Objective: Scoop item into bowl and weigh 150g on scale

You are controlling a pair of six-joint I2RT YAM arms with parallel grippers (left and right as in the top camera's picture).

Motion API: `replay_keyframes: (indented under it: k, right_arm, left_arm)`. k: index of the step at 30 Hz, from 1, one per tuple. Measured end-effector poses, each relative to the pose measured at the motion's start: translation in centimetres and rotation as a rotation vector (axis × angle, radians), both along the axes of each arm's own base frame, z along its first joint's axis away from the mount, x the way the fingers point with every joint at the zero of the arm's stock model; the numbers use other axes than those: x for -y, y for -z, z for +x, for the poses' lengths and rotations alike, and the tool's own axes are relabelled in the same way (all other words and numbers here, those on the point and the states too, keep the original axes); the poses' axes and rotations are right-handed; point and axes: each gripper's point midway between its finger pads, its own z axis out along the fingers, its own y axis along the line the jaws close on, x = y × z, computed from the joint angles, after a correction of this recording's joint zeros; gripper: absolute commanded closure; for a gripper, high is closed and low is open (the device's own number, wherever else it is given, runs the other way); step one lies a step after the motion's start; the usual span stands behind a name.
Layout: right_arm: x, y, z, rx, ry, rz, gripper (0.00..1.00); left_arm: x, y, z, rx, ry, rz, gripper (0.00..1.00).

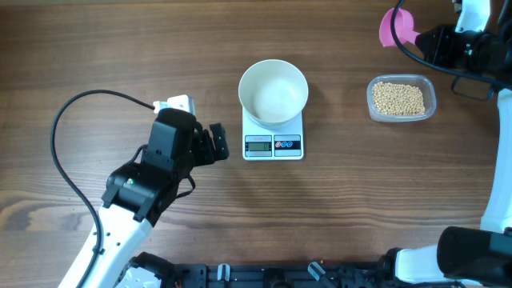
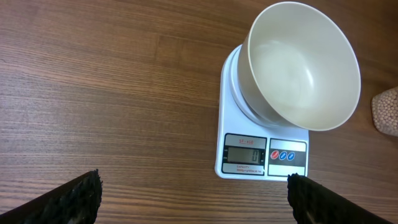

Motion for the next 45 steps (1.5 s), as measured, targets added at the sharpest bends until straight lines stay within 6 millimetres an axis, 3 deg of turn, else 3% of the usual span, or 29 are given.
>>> replay_keyframes:
  k: [13,17,26,33,36,41,45]
  right_arm:
    - [0.5,-0.7,1.7,0.069,0.003,-0.019,0.96]
    - [0.8,-2.1,3.0,0.152,0.002,-0.038,0.96]
    - [0.8,-2.3,3.2,0.161,0.012,-0.030,0.96]
    - [0.8,-2.3,3.2,0.106,0.128,0.099,0.96]
    - [0.8,-2.0,3.0,0.084,0.143,0.116,0.96]
    - [0.2,0.2,0.8,-0.028,0.094,0.083,0.96]
    - [0.0,1.2,-0.4,-0.076,0.049,0.052,0.96]
  left_arm:
    - [0.0,0.0,0.0,0.000,0.000,0.000,0.00]
    - [0.0,0.0,0.0,-0.002,0.000,0.001,0.00]
    - [0.0,0.0,0.0,-0.002,0.000,0.001,0.00]
    - [0.0,0.0,0.0,-0.002,0.000,0.001,0.00]
    - [0.0,0.0,0.0,-0.002,0.000,0.001,0.00]
    - [1.3,-2.4,2.2,0.127,0.013,-0.067,0.00]
    - [1.7,-3.2,2.8,0.164,0.021,-0.090,0.00]
